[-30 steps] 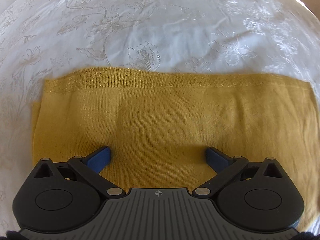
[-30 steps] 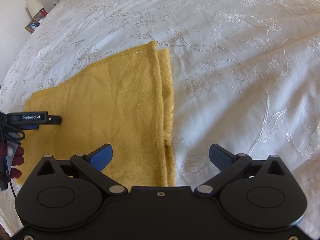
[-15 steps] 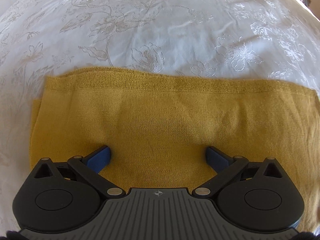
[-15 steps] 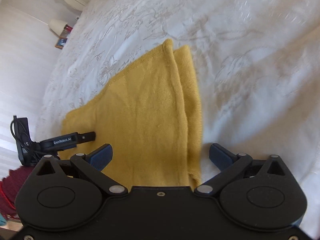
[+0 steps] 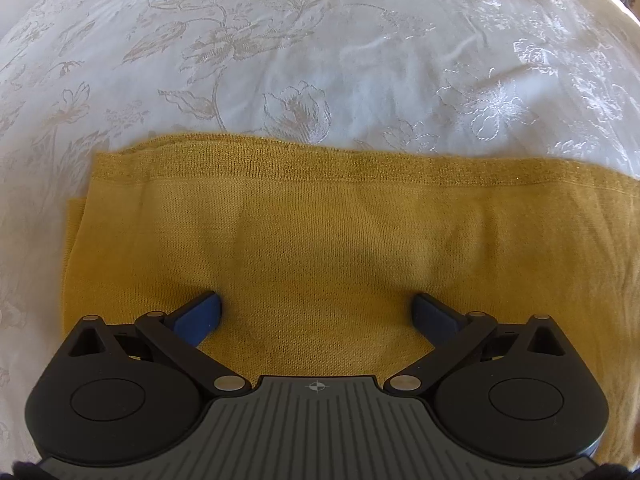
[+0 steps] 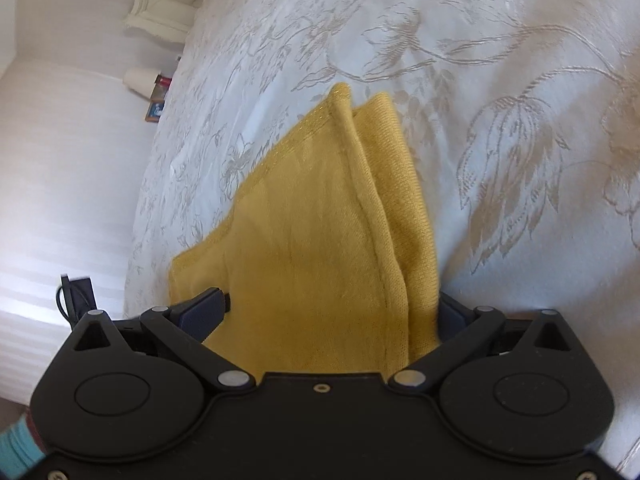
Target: Fold small clothes
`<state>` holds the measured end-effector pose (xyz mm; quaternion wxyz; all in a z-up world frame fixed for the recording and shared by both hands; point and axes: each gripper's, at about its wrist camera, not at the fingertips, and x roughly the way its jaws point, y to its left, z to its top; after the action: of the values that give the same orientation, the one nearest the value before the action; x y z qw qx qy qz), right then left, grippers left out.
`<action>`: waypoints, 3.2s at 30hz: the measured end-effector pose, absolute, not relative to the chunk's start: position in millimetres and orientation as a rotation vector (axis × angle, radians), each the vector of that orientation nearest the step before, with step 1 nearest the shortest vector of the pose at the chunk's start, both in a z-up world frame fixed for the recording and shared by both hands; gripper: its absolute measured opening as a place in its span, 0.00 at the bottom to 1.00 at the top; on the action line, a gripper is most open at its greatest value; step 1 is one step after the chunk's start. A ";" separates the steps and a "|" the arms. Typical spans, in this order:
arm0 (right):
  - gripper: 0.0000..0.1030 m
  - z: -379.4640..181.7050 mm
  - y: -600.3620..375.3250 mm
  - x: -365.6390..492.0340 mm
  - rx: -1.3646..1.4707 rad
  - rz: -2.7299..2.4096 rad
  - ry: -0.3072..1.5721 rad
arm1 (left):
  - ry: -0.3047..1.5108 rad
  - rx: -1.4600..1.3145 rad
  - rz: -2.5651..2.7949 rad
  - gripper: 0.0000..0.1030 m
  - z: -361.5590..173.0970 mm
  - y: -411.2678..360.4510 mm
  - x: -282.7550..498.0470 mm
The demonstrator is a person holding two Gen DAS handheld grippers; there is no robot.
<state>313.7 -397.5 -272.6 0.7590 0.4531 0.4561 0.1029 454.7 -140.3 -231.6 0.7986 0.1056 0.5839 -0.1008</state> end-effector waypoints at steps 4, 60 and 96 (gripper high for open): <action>1.00 -274.3 -397.4 320.3 0.991 0.240 1.006 | 1.272 0.231 -0.214 1.00 -230.8 -141.3 459.4; 0.22 -184.0 -351.3 318.0 0.727 0.151 1.029 | 1.204 0.094 -0.378 0.98 -154.7 -46.6 386.0; 0.46 -147.7 -64.9 395.3 0.510 0.491 1.065 | 1.247 -0.085 -0.310 0.98 -155.5 135.8 401.7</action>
<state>395.3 -64.9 -147.7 0.8025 0.2380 0.4970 0.2291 401.7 135.8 -155.5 0.7997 -0.0398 0.5815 -0.1444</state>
